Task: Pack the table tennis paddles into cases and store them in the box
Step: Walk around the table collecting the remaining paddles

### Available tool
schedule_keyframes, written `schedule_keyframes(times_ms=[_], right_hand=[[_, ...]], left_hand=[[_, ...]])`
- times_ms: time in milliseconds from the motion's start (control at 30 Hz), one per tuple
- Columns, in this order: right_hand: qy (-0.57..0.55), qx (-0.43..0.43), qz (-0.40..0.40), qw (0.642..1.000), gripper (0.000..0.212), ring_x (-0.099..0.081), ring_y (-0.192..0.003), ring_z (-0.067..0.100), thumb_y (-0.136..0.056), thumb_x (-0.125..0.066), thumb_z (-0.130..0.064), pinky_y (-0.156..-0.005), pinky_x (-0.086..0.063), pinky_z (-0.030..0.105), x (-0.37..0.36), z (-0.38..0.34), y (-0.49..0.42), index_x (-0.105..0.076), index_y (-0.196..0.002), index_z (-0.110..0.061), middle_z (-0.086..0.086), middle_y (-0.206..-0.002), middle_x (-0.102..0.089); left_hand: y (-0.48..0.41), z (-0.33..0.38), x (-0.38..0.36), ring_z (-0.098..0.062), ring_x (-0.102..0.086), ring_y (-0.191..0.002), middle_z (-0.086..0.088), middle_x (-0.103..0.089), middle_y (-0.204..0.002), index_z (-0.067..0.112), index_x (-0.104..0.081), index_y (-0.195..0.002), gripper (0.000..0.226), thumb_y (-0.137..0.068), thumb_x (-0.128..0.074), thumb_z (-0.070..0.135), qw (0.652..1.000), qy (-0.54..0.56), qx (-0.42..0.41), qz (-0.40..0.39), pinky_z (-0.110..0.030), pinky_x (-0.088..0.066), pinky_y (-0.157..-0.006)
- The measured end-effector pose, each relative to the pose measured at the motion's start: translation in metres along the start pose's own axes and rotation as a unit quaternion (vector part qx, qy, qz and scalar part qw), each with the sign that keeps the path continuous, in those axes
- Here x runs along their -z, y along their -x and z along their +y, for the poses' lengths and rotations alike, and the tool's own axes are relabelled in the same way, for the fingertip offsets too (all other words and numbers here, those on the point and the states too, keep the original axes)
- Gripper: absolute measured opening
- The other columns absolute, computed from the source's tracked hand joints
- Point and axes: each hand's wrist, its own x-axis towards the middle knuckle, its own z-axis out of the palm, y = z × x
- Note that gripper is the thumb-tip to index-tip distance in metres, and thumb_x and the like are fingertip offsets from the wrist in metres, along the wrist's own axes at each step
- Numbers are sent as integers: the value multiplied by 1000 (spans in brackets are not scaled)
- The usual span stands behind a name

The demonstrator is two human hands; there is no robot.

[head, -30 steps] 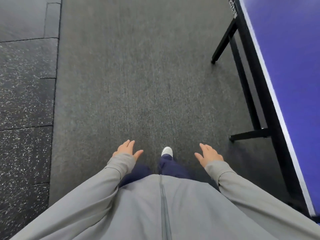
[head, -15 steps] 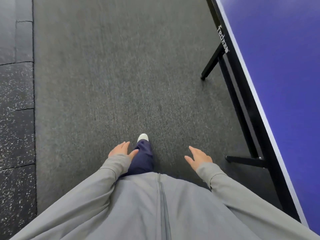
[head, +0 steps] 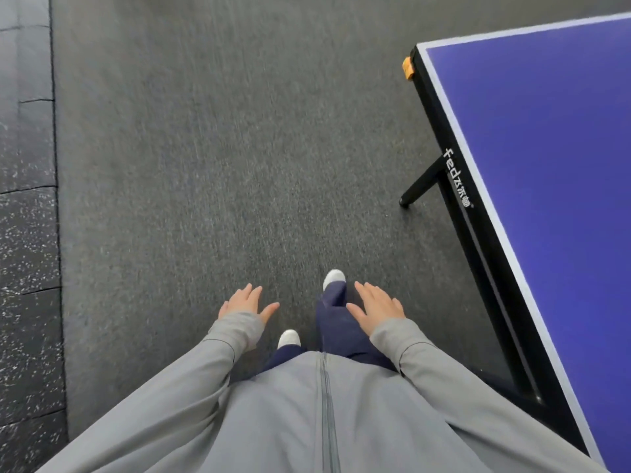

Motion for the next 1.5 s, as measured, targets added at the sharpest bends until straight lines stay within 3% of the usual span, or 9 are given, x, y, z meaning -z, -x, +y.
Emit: schedule_keyframes(times_ms=[333, 567, 900, 1233, 1500], right_hand=[[-41, -53, -16, 998, 59, -12, -146, 18, -98, -32, -50, -117, -13, 49, 130, 55, -119, -15, -150, -28, -4, -159, -12], [-77, -82, -31, 993, 59, -14, -146, 19, -98, -32, -49, -117, -14, 47, 205, 65, -175, -15, -150, -27, -3, -160, -11], [-87, -105, -81, 987, 60, -16, -145, 22, -98, -33, -49, -116, -18, 48, 292, -4, -291, -12, -151, -29, -2, -160, -11], [-157, -104, -27, 982, 60, -13, -146, 19, -98, -32, -48, -117, -17, 45, 431, -117, -409, -11, -151, -28, -3, -160, -10], [-234, -162, -25, 958, 61, -17, -145, 20, -97, -35, -49, -116, -19, 45, 495, -95, -468, -13, -151, -29, -4, -159, -12]], left_hand=[[-122, 109, 119, -19, -13, -146, 2, -19, -157, 22, -23, -147, 68, -92, -36, 58, 999, -53, -9, 3, -37, -16, -117], [-185, 161, 190, -19, -14, -145, 0, -17, -158, 22, -24, -147, 68, -91, -40, 56, 999, -24, -26, 27, -37, -15, -118], [-310, 142, 308, -21, -17, -145, 0, -25, -155, 20, -29, -145, 65, -92, -40, 56, 999, -29, 7, 24, -37, -19, -116], [-451, 133, 498, -21, -16, -145, -2, -18, -158, 17, -25, -147, 67, -93, -38, 55, 999, -41, -19, 28, -36, -17, -117], [-531, 214, 558, -20, -14, -145, 0, -18, -158, 20, -24, -147, 67, -93, -39, 55, 990, -123, -67, -17, -35, -17, -116]])
